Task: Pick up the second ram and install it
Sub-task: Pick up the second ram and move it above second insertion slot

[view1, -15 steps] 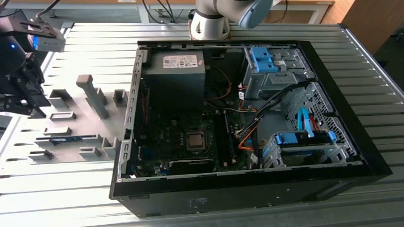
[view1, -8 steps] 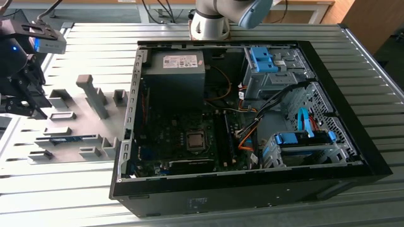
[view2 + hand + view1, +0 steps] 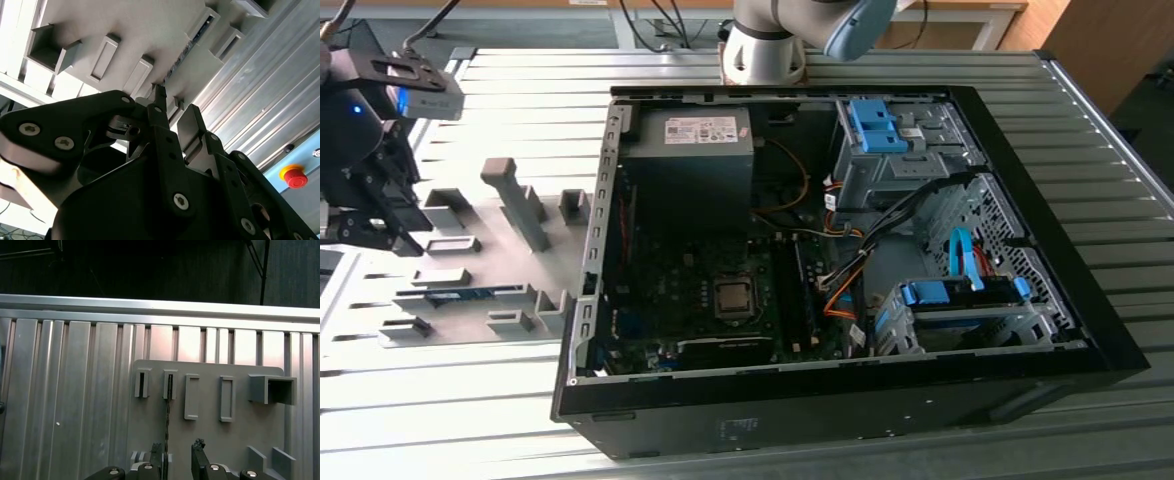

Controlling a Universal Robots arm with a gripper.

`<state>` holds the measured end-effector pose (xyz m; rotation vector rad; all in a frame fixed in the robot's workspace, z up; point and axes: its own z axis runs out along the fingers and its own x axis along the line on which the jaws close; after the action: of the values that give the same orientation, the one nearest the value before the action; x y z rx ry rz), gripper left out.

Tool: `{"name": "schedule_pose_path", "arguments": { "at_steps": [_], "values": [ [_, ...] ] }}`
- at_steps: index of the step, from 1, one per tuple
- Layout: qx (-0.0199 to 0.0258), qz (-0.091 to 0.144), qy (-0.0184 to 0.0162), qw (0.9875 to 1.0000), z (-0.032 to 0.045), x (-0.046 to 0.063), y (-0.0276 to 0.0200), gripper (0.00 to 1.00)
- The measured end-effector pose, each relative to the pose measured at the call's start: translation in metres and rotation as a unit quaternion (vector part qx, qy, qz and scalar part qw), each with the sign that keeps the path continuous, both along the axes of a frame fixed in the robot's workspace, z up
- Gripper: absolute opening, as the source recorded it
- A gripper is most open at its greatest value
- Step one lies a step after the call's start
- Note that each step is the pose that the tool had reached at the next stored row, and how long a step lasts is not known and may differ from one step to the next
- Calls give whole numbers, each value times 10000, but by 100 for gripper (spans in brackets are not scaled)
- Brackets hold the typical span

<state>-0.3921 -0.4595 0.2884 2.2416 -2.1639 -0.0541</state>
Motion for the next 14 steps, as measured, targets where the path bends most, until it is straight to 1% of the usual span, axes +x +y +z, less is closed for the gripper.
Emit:
{"name": "schedule_pose_path", "arguments": {
  "at_steps": [4,7,9,14],
  "values": [
    [-1,0,-2,10000,-47,-1,-9,37],
    [0,0,-27,10000,-87,-7,-23,37],
    [4,0,-33,10000,-112,-9,-30,37],
    [47,0,-40,10000,-180,-13,-54,37]
  ]
}}
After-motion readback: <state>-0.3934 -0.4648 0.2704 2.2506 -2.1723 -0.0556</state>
